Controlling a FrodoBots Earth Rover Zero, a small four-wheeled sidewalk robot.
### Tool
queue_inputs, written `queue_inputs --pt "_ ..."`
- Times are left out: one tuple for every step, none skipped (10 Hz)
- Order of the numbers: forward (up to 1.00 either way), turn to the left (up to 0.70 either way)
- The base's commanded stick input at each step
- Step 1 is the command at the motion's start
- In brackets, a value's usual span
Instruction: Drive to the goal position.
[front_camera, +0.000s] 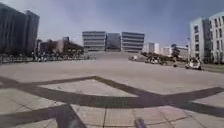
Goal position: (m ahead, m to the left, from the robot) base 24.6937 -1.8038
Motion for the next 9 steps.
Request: queue_inputs --pt "1.0 0.0" --pt "1.0 0.0" --pt "1.0 0.0" --pt "1.0 0.0" --pt "1.0 0.0" --pt "1.0 0.0" --pt "1.0 0.0" --pt "1.0 0.05" --pt "1.0 0.18"
